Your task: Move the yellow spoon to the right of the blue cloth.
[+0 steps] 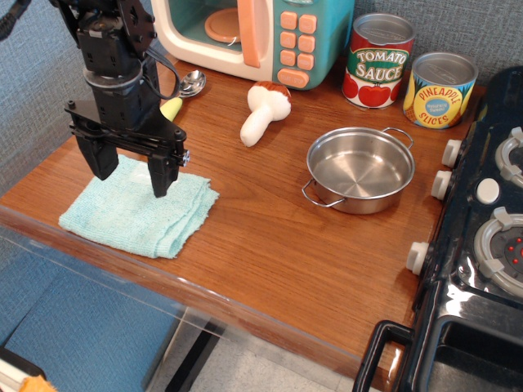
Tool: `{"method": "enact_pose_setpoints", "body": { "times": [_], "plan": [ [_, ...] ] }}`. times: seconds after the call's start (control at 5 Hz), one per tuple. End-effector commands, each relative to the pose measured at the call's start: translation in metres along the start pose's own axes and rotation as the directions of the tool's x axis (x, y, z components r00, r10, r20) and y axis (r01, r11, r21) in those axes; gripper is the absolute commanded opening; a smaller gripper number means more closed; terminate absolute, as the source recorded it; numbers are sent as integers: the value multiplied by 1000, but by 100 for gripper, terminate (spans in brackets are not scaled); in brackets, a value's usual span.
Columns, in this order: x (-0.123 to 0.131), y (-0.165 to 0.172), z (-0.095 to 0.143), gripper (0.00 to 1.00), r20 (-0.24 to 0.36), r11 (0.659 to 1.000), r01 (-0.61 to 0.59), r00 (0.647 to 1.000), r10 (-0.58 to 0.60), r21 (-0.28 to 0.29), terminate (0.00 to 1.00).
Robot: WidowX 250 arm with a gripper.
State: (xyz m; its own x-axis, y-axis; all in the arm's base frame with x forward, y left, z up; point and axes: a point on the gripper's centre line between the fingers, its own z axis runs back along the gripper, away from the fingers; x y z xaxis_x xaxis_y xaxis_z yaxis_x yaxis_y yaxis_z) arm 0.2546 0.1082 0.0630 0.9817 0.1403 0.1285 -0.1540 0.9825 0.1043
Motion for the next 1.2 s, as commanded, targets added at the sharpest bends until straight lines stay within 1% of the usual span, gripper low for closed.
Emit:
{"method": "enact_pose_setpoints", "body": {
  "times": [0.0,0.2,0.4,0.6,0.8,1.0],
  "plan": [
    [0,0,0,100,0,1000,0,1000,0,0,0],
    [44,15,9,100,70,998,-57,996,59,-35,0],
    [94,29,17,100,115,994,-98,988,102,-40,0],
    [122,46,3,100,108,993,-118,987,121,-27,0],
    [128,60,-25,100,73,993,-114,991,115,-7,0],
    [128,67,-45,100,31,993,-120,992,120,9,0]
  ]
}}
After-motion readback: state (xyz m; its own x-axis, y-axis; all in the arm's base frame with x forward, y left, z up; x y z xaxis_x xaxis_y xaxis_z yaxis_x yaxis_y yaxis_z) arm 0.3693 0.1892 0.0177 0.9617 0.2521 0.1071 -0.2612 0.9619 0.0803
